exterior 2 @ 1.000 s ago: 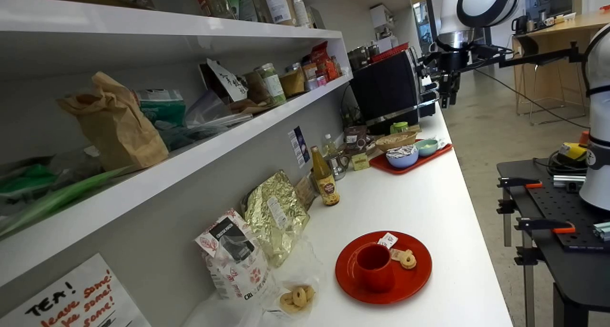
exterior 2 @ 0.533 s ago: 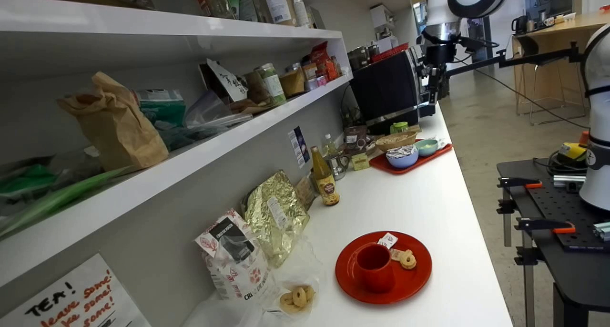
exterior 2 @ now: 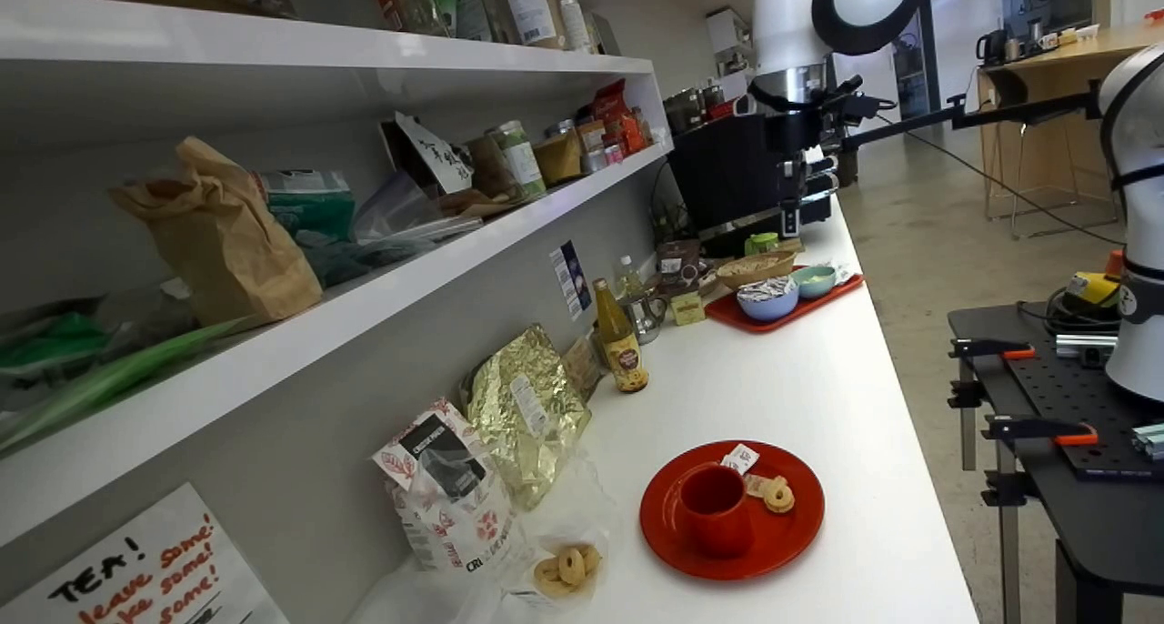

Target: Remove the orange cup from the orange plate and put it on the counter

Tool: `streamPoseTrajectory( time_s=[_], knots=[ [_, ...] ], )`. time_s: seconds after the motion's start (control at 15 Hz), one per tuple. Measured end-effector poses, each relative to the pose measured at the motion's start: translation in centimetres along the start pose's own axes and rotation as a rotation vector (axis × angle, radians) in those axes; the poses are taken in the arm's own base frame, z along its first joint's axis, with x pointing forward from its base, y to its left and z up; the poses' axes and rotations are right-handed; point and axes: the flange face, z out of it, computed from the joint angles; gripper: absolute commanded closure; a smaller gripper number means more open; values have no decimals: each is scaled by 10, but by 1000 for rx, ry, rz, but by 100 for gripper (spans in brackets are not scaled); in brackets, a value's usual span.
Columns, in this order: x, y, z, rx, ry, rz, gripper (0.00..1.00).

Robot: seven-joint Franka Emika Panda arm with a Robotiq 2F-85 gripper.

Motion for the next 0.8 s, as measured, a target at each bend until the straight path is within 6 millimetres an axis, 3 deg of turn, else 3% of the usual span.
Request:
streamPoseTrajectory(
  time_s=[0.47,0.8],
  knots=[
    [56,-50,8,27,-3,40,0],
    [88,-98,44,70,-48,65,0]
  ],
)
